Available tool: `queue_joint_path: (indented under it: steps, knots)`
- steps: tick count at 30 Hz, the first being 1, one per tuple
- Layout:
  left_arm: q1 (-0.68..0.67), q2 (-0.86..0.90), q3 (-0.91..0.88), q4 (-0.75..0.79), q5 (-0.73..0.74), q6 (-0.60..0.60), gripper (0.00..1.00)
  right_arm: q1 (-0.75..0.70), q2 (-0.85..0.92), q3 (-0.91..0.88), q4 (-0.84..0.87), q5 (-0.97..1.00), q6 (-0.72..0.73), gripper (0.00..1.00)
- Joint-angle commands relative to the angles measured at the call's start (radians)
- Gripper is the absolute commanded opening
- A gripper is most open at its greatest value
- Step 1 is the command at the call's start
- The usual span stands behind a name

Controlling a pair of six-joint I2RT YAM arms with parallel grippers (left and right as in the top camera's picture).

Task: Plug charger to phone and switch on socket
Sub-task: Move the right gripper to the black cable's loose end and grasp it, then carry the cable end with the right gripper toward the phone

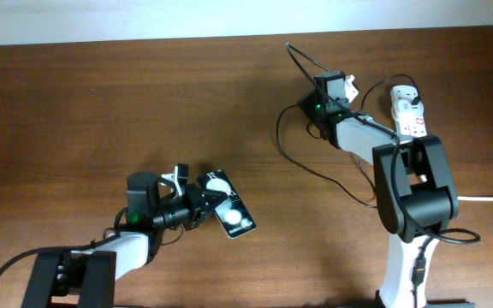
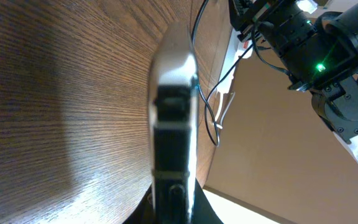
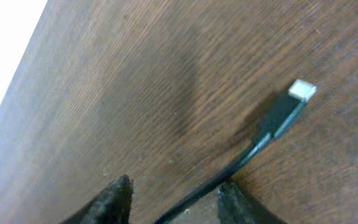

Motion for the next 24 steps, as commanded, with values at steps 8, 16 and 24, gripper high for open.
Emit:
queue_joint_path:
  steps: [8,16,24]
  knots:
    - [0.0,0.001,0.006,0.01,0.023,0.02,0.0,-0.005,0.041,0.0,-0.013,-0.064,-0.241,0.07]
    - [0.0,0.001,0.006,0.01,0.018,0.02,0.0,-0.003,0.01,0.0,-0.223,-0.112,-0.536,0.04]
    - [0.0,0.001,0.006,0.01,0.042,0.039,0.0,-0.003,-0.162,0.01,-0.438,-0.114,-0.546,0.04]
